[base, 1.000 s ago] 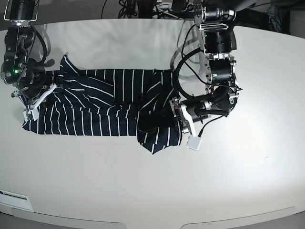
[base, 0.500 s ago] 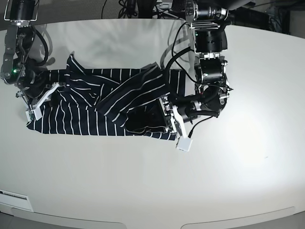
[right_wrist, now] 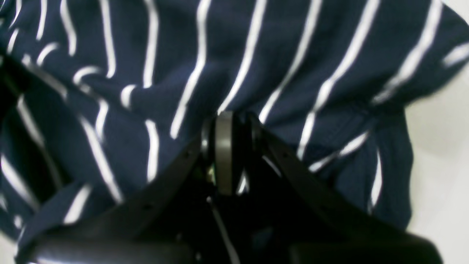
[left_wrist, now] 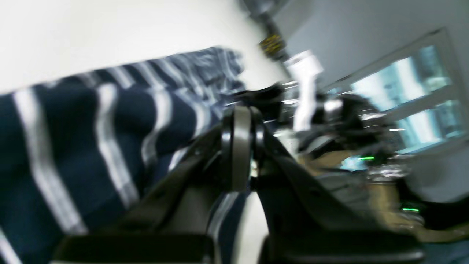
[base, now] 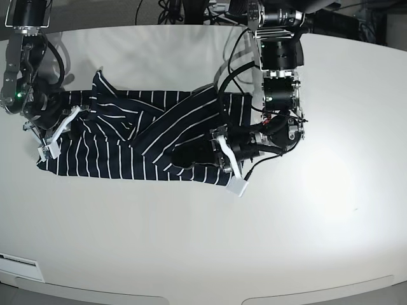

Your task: Fold the T-shirt properly

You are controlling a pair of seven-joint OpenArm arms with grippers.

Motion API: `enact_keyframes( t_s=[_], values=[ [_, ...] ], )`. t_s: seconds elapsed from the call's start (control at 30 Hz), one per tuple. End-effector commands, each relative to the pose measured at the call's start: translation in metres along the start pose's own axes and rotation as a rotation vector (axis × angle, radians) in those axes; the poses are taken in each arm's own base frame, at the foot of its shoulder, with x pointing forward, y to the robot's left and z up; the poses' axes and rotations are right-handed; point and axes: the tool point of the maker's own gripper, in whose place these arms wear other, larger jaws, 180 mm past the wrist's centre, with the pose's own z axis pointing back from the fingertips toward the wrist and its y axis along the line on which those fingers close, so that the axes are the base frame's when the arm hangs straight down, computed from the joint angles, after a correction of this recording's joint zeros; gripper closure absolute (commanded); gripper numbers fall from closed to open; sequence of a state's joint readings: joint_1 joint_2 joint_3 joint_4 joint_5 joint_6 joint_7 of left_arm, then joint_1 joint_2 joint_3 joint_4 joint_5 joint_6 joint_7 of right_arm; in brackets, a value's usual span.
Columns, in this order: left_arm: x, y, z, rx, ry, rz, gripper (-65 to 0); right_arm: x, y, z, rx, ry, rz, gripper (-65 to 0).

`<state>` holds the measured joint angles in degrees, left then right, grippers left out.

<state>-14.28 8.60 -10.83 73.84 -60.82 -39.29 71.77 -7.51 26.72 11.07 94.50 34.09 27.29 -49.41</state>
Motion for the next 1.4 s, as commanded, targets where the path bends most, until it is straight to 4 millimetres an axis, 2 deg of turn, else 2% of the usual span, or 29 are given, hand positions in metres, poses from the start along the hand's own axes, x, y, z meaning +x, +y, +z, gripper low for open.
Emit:
enact_keyframes(
  t_s=[0.0,0.17,0.4,0.47,0.53,0.57,0.67,0.77,0.9,1.0,1.13,1.37],
  values=[
    [0.019,-0.003,-0.002,0.009,-0.048,-0.025,0.0,0.023,-0.001,0.008,-0.003,-0.066,0.035,-9.5],
    [0.007,0.035,0.006,0.21,0.001,-0.017,0.0,0.044,0.007,0.019,-0.011,-0.124,0.075,-9.5],
    [-0.011,0.06,0.027,0.313,0.052,0.011,0.0,0.061,0.012,0.03,-0.033,-0.161,0.127,-9.5],
    [-0.019,0.066,0.036,0.334,0.069,0.018,0.0,0.058,-0.005,0.033,-0.136,-0.128,0.109,-10.2],
    [-0.027,0.073,0.047,0.358,0.085,0.024,0.0,0.052,-0.032,0.037,-0.285,-0.096,0.081,-17.9],
    [-0.03,0.076,0.054,0.368,0.09,0.027,0.0,0.048,-0.039,0.038,-0.322,-0.08,0.079,-22.3],
    [-0.037,0.083,0.071,0.39,0.101,0.038,0.0,0.039,-0.049,0.037,-0.325,-0.063,0.031,-28.4],
    [-0.039,0.088,0.083,0.405,0.109,0.041,0.0,0.028,-0.06,0.036,-0.282,-0.07,-0.084,-28.8],
    [-0.037,0.094,0.098,0.433,0.121,0.03,0.0,0.012,-0.063,0.033,-0.143,-0.089,-0.252,-28.8],
    [-0.037,0.093,0.105,0.42,0.123,0.041,0.0,-0.004,-0.056,0.028,-0.011,-0.08,-0.359,-28.8],
    [-0.035,0.085,0.102,0.37,0.112,0.064,0.0,-0.025,-0.039,0.017,0.123,-0.046,-0.408,-28.8],
    [-0.034,0.084,0.102,0.363,0.11,0.065,0.0,-0.032,-0.003,0.0,0.224,-0.02,-0.37,-28.8]
  ],
)
